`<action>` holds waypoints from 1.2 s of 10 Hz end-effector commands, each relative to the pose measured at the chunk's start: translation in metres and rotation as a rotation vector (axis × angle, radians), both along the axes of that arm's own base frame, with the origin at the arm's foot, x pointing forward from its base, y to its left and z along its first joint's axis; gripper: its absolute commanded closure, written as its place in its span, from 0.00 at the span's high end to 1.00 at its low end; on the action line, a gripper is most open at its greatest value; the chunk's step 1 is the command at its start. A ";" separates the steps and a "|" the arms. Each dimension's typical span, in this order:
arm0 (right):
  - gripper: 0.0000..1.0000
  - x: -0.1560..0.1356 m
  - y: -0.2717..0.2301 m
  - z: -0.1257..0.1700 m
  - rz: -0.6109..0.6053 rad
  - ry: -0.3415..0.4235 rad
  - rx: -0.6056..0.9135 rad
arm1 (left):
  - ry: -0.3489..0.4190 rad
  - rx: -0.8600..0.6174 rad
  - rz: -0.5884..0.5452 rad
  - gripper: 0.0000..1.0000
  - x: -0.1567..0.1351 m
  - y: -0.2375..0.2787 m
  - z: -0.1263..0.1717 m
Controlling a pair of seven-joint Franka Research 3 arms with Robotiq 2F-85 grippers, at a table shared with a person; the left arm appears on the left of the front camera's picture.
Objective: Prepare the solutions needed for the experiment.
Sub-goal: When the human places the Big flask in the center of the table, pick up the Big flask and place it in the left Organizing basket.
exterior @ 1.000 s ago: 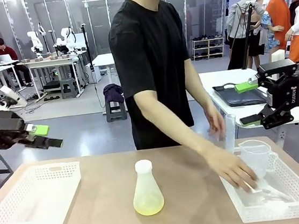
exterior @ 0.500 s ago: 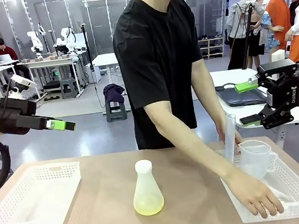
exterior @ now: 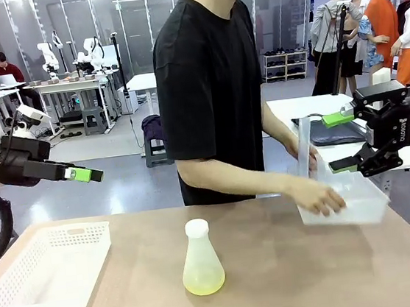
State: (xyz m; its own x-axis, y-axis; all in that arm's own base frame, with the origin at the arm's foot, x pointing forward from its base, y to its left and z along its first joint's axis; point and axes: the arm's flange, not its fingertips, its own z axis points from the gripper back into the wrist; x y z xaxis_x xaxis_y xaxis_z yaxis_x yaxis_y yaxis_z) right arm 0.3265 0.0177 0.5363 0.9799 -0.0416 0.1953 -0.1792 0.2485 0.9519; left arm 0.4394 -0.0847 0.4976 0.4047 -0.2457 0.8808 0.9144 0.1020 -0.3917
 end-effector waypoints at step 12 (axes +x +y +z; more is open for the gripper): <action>1.00 0.001 0.000 0.000 0.002 -0.009 0.010 | -0.485 -0.070 -0.314 1.00 0.040 -0.065 -0.028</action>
